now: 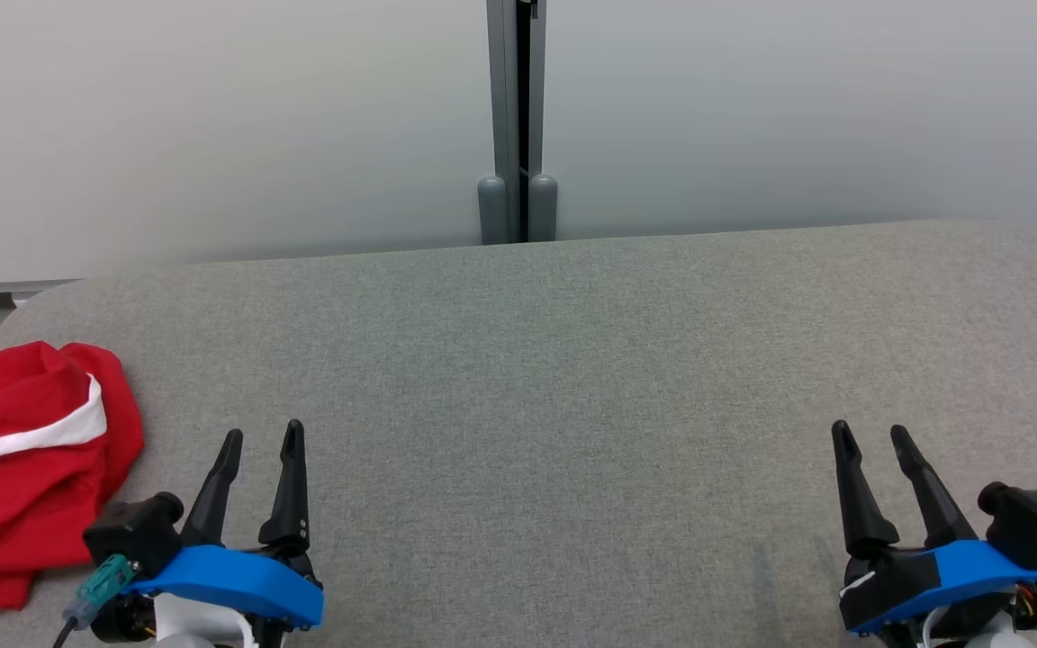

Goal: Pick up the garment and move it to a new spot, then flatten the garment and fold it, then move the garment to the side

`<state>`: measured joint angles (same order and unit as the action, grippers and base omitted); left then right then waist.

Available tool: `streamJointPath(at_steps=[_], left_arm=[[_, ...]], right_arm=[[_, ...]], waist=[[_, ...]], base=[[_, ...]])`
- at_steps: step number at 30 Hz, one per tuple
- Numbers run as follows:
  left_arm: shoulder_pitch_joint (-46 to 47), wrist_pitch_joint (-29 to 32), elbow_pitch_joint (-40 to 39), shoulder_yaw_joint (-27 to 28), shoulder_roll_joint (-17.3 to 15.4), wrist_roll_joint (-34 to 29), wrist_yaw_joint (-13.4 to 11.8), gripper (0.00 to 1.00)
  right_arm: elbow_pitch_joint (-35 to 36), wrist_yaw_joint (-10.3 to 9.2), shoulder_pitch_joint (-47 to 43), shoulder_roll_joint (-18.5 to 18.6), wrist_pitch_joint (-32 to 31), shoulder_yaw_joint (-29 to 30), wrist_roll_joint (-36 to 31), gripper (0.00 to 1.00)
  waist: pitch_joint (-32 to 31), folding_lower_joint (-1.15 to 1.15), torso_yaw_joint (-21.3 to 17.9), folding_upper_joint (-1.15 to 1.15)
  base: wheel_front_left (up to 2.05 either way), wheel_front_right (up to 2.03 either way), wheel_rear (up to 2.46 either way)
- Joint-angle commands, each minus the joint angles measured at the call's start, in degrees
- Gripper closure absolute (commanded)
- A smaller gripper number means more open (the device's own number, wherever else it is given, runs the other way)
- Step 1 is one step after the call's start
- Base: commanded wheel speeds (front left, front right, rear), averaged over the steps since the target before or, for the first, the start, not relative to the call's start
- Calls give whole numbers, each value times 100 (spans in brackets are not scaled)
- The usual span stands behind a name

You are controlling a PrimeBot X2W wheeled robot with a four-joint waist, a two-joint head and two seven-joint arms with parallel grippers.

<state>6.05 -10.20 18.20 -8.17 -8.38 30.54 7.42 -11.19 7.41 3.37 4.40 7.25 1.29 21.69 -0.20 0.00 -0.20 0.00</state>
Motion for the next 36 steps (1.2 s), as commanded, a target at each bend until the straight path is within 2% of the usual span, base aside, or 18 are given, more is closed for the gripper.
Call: streamJointPath(at_steps=[1,36], left_arm=[[76,-52,10,-21,-37,-154,9,0],[101,-473,655,-43,46,-1568,11,0]], right_arm=[[13,11,-13,1,45,-6,-153,0],[-144,9,-199,-118,350,161,-1523,0]], waist=[[0,0,2,0],[-9,0,58,0]], base=[[0,0,0],[0,0,0]])
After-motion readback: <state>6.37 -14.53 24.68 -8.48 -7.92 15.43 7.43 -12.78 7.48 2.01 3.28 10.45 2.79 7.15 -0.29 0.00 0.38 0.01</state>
